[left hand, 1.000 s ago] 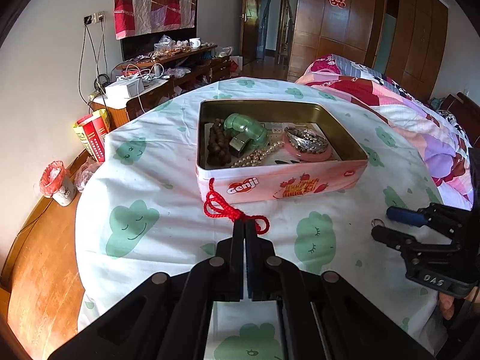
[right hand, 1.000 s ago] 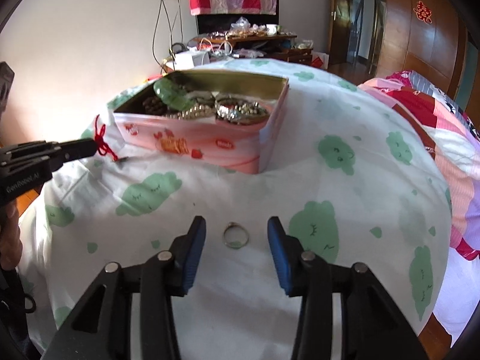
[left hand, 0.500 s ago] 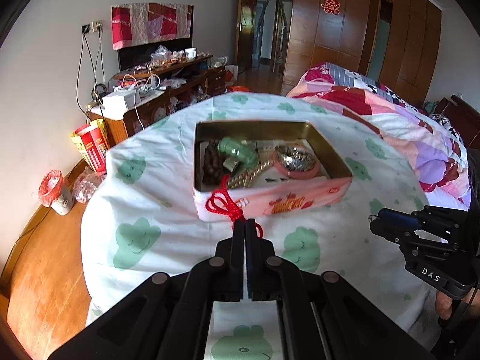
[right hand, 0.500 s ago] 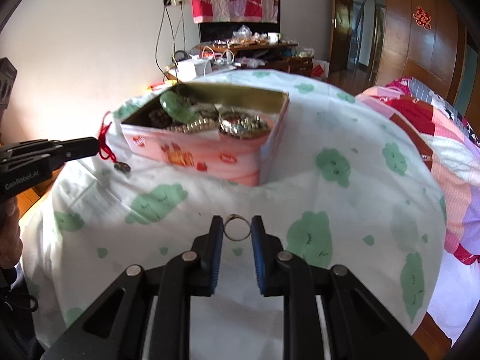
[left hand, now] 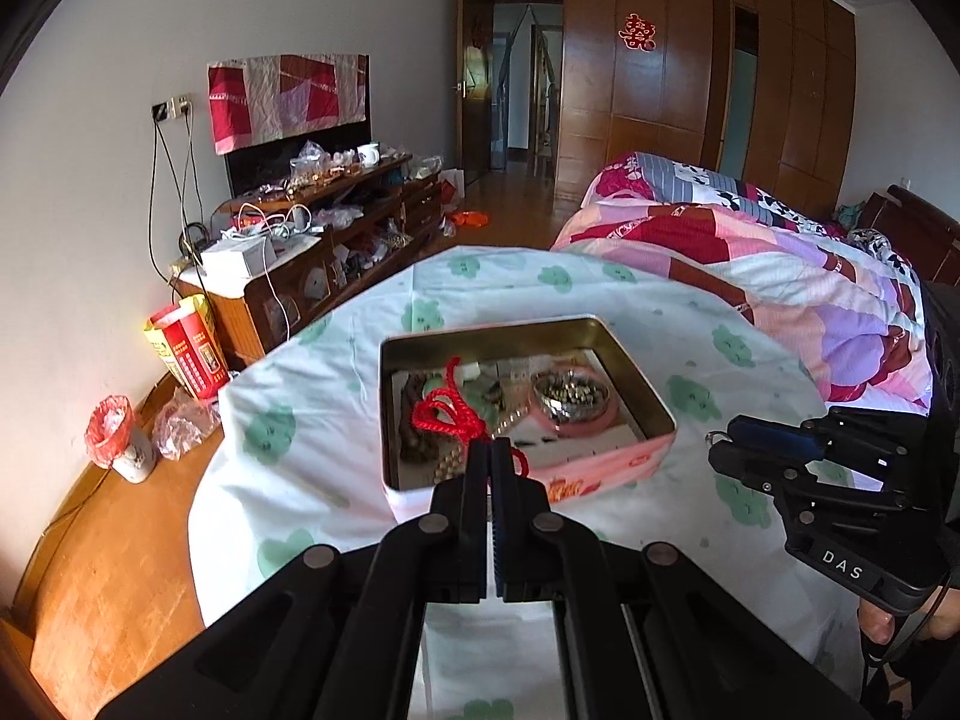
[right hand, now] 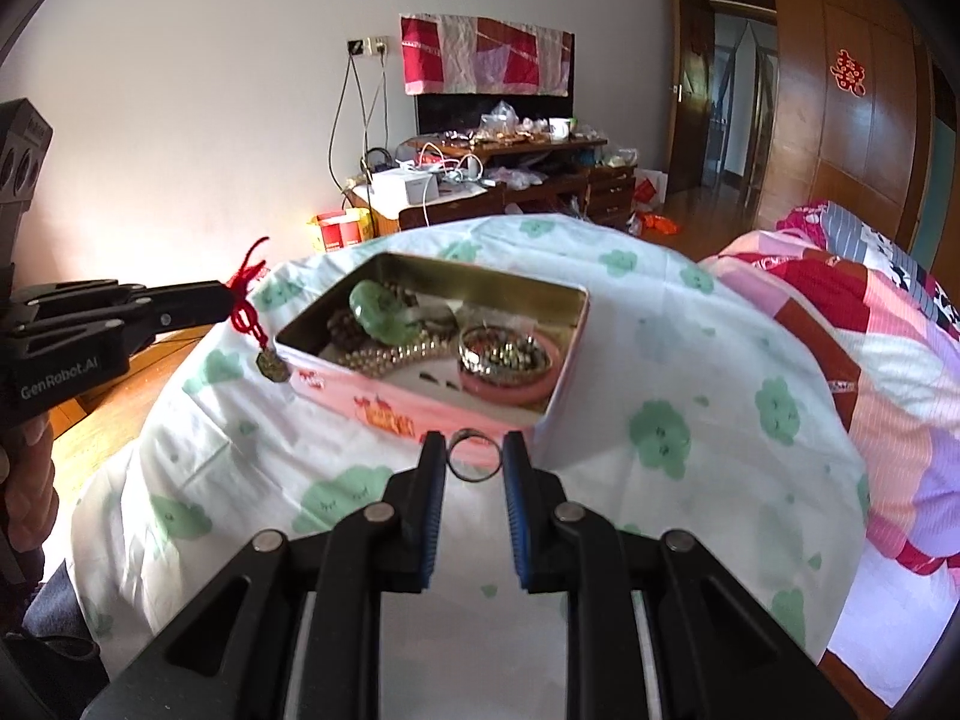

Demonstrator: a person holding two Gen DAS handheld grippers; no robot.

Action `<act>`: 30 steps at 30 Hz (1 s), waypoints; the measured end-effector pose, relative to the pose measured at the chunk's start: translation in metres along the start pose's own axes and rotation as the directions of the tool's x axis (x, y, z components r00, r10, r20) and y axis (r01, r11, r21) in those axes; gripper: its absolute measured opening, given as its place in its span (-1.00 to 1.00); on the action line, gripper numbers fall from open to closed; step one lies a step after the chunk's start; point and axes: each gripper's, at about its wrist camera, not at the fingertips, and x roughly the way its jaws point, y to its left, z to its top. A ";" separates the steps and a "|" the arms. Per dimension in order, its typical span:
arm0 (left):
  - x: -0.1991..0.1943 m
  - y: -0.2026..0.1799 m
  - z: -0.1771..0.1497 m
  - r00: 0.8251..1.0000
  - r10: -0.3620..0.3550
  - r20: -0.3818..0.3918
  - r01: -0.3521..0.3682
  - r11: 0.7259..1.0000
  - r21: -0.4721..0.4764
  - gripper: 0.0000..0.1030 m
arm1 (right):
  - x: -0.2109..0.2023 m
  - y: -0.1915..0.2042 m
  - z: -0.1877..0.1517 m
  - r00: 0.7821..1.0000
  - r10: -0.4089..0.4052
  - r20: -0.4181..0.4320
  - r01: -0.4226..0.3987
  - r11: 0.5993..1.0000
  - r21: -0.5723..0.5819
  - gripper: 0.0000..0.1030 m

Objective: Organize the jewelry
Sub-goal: 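Carry the red tassel and silver ring over the tin with both tools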

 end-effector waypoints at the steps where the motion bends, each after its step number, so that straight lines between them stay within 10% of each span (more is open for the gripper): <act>1: 0.001 0.000 0.003 1.000 0.001 0.003 -0.001 1.000 0.002 -1.00 | 0.000 0.000 0.002 1.000 0.000 0.004 0.000 1.000 -0.004 -0.58; 30: 0.053 0.013 0.059 0.997 0.079 0.006 -0.079 0.997 0.023 -1.00 | 0.035 -0.015 0.060 0.998 -0.035 0.044 0.035 0.999 -0.006 -0.58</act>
